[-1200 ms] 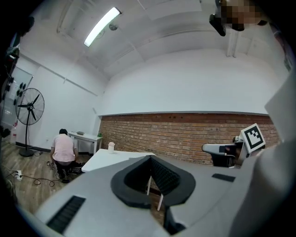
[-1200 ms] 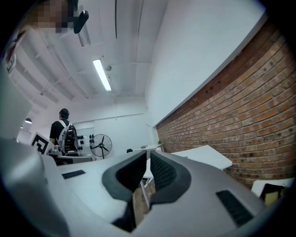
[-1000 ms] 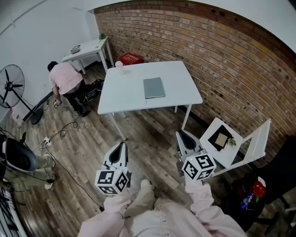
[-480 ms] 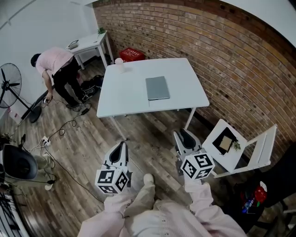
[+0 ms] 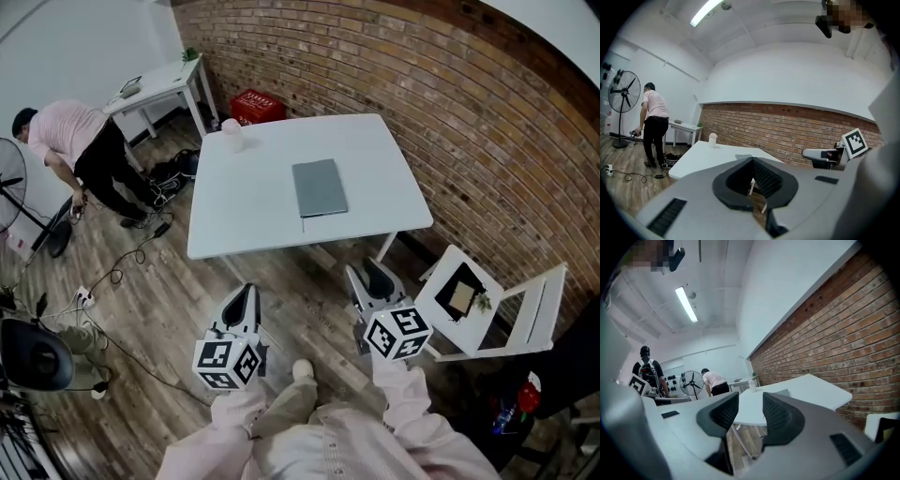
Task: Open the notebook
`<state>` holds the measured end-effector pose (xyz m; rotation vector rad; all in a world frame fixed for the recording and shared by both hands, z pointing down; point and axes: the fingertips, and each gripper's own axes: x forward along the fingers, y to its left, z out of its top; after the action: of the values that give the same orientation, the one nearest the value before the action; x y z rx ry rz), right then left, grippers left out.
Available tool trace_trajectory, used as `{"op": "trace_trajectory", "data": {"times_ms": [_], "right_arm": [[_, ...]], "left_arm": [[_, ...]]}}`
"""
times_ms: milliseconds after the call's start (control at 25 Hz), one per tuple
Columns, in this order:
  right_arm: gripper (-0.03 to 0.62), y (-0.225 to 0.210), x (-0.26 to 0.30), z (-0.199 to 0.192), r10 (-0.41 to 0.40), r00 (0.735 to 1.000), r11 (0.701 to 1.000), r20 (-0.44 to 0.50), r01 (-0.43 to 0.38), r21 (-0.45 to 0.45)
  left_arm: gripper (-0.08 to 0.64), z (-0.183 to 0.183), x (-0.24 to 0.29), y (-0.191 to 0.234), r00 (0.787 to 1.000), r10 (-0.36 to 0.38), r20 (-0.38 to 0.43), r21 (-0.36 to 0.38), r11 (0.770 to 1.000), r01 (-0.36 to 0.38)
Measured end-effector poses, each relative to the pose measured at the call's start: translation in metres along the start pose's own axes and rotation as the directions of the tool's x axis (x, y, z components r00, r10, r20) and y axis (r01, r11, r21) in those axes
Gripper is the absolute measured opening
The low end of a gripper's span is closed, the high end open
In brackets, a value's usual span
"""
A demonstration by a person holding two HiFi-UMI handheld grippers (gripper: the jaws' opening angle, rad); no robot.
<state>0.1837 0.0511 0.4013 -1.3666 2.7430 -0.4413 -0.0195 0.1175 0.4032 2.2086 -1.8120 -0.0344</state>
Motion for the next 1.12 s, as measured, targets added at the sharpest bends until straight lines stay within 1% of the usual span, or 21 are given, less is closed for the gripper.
{"op": "trace_trajectory", "data": {"times_ms": [80, 280, 440, 560, 720, 960, 1120], "right_arm": [[0.152, -0.004, 0.014, -0.001, -0.009, 1.000, 1.000, -0.012, 0.009, 0.001], [0.160, -0.013, 0.046, -0.004, -0.037, 0.999, 0.999, -0.026, 0.037, 0.007], [0.161, -0.020, 0.065, -0.005, -0.057, 0.998, 0.998, -0.029, 0.058, 0.024], [0.161, -0.030, 0.071, -0.008, -0.079, 0.996, 0.995, -0.040, 0.081, 0.054], [0.161, -0.046, 0.076, -0.016, -0.121, 0.990, 0.988, -0.078, 0.128, 0.090], [0.161, -0.055, 0.094, -0.021, -0.125, 0.987, 0.986, -0.103, 0.135, 0.097], [0.161, -0.070, 0.115, -0.026, -0.131, 0.983, 0.984, -0.132, 0.145, 0.108]], "left_arm": [[-0.008, 0.002, 0.013, 0.008, 1.000, -0.006, -0.004, -0.007, 1.000, 0.006], [-0.008, 0.003, 0.041, 0.028, 0.999, -0.023, -0.024, -0.017, 1.000, 0.023], [-0.008, 0.007, 0.062, 0.043, 0.999, -0.037, -0.025, -0.023, 0.999, 0.037], [-0.008, 0.010, 0.075, 0.044, 0.998, -0.059, -0.027, -0.025, 0.998, 0.058], [-0.008, 0.006, 0.088, 0.044, 0.996, -0.076, -0.038, -0.030, 0.997, 0.075], [-0.008, 0.002, 0.108, 0.055, 0.996, -0.074, -0.056, -0.054, 0.996, 0.071], [-0.008, -0.001, 0.132, 0.063, 0.995, -0.072, -0.071, -0.066, 0.996, 0.068]]}}
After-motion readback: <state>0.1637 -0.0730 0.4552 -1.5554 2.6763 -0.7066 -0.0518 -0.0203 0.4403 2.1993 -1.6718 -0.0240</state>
